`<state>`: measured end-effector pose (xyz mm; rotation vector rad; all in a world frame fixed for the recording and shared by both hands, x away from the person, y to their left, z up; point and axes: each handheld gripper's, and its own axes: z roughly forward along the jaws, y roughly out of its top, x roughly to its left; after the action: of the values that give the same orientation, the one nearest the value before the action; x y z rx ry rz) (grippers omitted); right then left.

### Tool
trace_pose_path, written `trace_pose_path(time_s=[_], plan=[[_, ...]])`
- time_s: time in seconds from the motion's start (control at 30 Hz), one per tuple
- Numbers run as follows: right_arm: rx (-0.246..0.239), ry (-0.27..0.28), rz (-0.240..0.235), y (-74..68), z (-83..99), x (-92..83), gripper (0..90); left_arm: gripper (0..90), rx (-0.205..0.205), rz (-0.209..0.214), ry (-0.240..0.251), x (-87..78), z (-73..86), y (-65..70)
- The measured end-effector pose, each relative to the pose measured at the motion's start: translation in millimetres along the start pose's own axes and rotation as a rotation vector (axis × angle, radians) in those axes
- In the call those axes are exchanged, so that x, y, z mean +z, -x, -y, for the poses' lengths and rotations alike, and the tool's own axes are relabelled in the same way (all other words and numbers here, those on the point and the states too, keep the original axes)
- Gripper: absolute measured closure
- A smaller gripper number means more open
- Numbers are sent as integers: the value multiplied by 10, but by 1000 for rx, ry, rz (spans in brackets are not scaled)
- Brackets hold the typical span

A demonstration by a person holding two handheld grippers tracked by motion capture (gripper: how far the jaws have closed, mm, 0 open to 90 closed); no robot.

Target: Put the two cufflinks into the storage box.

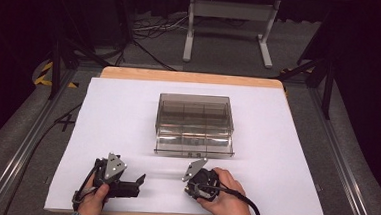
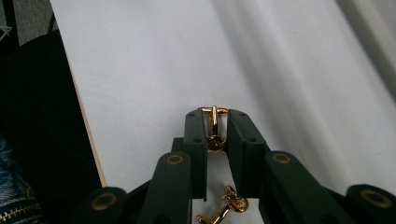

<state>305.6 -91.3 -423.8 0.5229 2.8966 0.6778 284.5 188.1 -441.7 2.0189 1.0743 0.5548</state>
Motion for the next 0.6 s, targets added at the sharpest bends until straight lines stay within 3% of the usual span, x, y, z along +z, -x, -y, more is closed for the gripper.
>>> trace_pose_path(time_s=[0.23, 0.6], plan=[[13, 14, -9, -9, -15, -47, 782, 1, 0, 1, 0, 1, -1, -1], [18, 25, -40, -15, -126, -257, 781, 1, 0, 4, -6, 12, 0, 1]])
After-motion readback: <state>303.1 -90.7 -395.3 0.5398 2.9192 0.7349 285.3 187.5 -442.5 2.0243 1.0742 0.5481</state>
